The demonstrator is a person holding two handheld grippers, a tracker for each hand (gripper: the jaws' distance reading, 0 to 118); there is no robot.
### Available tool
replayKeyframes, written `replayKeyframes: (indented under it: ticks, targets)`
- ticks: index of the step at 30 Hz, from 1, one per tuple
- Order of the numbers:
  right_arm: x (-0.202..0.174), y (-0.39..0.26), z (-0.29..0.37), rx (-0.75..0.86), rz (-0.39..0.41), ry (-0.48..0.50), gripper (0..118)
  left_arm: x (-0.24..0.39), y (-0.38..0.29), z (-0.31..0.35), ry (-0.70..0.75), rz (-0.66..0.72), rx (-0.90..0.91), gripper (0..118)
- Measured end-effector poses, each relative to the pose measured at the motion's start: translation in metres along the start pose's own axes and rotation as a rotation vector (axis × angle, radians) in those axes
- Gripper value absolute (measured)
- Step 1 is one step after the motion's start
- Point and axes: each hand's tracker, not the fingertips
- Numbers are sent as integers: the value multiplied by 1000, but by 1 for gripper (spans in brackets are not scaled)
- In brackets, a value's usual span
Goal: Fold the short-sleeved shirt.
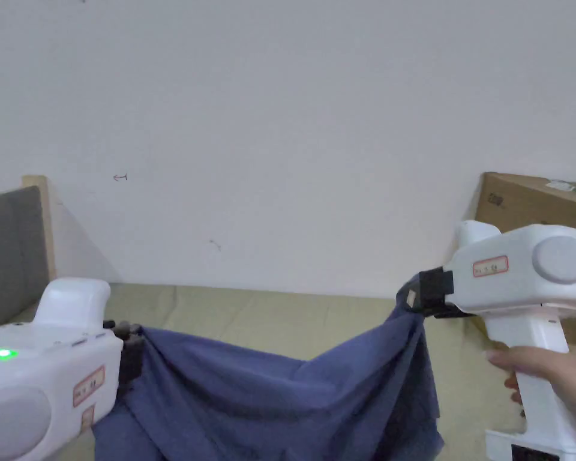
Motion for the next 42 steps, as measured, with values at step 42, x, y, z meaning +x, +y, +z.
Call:
replayKeyframes:
  ticks: [42]
  targets:
    - [70,-228,-104,-109,-87,-183,5,60,-169,-125,-117,-5,-446,3]
